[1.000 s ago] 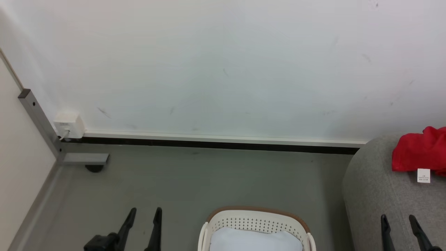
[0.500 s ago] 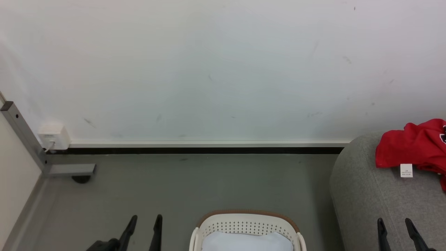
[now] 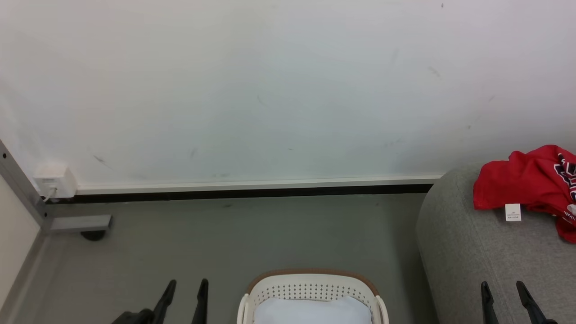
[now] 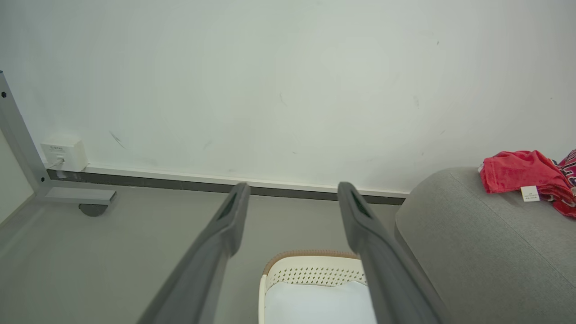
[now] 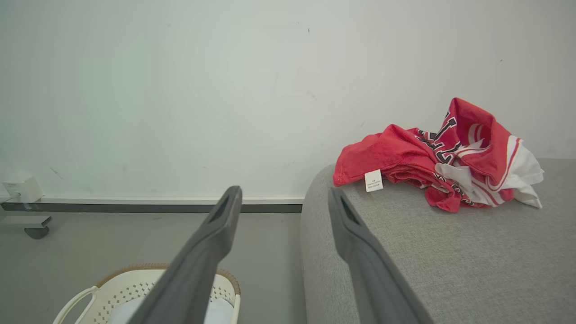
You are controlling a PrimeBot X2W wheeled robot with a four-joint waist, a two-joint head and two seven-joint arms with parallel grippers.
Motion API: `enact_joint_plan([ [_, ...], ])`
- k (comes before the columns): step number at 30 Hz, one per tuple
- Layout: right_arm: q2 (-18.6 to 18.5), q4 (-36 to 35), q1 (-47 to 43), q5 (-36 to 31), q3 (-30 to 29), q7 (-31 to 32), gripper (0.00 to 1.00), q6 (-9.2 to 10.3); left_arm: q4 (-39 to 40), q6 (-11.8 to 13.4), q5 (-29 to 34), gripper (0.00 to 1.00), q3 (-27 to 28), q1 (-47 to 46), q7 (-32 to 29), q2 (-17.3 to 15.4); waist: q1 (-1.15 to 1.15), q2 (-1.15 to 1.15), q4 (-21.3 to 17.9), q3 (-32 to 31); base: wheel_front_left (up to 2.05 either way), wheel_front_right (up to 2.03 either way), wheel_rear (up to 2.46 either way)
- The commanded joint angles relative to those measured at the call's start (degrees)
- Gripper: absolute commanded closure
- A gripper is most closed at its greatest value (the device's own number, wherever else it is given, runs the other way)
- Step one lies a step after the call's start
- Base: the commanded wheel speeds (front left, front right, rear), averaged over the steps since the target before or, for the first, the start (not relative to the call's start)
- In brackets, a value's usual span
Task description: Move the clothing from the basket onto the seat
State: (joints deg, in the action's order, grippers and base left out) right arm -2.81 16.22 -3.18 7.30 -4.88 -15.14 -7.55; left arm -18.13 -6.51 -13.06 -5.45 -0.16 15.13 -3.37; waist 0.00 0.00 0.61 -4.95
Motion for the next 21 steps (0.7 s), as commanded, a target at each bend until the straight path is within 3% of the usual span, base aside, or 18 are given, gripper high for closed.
enact_joint_plan([
  [1, -0.17, 0.05, 0.63, 0.14, 0.07, 0.00, 0.00, 0.13, -0.17, -0.10, 0.75, 0.00, 0.37, -0.49, 0.02, 0.02, 0.00, 0.00, -0.30, 0.23, 0.00, 0.00, 0.00],
  [21, -0.16, 0.67, 2.03, -0.19, 0.90, 0.00, 0.00, 0.13, -0.67, -0.83, 0.92, 0.00, 0.83, -1.31, 0.02, 0.36, 0.00, 0.00, -0.84, 2.94, 0.00, 0.00, 0.00],
])
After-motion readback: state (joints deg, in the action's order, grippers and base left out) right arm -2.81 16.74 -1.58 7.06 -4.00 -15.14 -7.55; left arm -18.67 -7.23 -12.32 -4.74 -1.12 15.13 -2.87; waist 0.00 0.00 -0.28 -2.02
